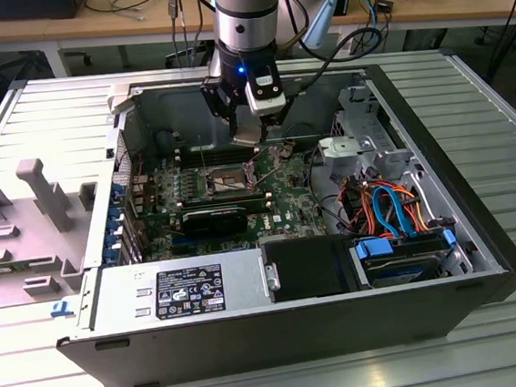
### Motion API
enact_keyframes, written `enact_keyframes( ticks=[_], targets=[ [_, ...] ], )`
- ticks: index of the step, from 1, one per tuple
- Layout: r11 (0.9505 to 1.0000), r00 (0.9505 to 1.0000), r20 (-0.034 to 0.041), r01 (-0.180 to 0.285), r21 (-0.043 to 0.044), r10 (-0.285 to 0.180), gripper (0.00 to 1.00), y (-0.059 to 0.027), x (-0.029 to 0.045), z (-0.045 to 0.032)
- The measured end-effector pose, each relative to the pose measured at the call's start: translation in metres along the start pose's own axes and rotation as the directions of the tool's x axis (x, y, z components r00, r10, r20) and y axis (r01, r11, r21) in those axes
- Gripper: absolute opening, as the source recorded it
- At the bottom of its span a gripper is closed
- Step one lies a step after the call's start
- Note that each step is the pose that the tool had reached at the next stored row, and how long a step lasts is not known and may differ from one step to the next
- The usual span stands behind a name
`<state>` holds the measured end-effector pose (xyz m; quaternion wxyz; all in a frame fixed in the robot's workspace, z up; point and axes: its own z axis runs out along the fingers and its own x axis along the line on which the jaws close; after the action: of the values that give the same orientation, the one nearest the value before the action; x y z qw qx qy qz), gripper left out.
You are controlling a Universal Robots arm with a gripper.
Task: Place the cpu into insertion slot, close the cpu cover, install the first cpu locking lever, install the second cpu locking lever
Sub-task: 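Place the cpu into insertion slot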
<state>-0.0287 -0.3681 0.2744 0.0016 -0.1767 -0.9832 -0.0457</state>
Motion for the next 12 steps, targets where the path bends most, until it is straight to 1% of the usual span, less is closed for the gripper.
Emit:
enact_keyframes(
  ticks=[12],
  targets=[
    [1.0000, 1.0000, 0.0005, -0.005, -0.0001, 0.005, 0.55, 0.0000, 0.0000, 0.0001]
  ],
)
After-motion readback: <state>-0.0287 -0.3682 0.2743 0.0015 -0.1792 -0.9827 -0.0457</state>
